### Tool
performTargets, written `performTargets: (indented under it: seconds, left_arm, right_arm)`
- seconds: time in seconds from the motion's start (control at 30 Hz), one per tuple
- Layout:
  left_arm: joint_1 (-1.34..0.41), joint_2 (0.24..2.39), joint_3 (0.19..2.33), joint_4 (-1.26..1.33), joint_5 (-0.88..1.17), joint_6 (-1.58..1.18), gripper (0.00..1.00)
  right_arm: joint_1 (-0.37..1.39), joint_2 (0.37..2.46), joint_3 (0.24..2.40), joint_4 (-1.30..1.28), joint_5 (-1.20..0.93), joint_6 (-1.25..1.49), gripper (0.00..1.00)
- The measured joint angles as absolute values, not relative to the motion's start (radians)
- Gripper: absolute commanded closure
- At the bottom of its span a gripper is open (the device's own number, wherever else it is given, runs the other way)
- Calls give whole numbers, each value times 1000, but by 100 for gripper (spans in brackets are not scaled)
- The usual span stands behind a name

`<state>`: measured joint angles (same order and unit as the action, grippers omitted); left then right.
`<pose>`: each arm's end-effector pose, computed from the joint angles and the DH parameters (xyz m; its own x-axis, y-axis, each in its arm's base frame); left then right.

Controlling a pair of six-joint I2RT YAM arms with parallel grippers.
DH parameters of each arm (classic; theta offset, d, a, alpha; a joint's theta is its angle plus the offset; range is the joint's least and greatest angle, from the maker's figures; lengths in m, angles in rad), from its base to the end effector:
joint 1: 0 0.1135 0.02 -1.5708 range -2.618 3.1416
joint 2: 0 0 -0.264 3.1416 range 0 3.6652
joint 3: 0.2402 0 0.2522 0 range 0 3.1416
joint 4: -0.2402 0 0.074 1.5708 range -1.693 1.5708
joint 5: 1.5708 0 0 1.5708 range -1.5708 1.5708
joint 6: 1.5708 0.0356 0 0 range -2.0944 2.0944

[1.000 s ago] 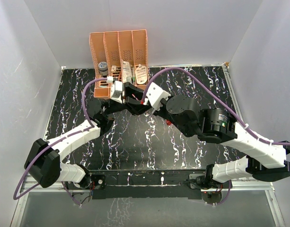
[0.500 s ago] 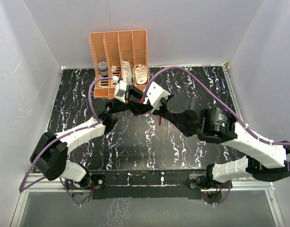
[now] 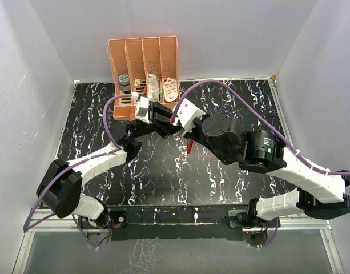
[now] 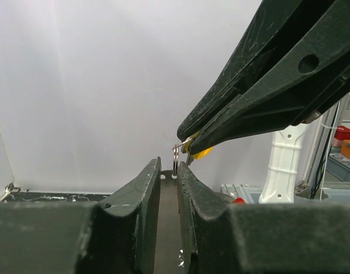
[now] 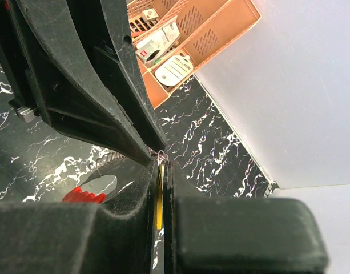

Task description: Remove the keys from the keyring

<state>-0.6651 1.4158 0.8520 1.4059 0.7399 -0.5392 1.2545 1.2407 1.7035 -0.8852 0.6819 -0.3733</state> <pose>0.2095 -0.1949 0.3690 0.0883 -0.5512 -0.8297 0.9957 0.0245 0.0897 0.0896 0.2017 0.4846 0.0851 -0.6501 -0.7551 -0.5670 0.5915 -0.5732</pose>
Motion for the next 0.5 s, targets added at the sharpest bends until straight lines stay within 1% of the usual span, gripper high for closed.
performTargets:
  seconds: [0.5]
  left_arm:
    - [-665,1471,853,1518,746,-642,83]
  right_arm:
    - [1254,1241,1685,-869,681,-384,100]
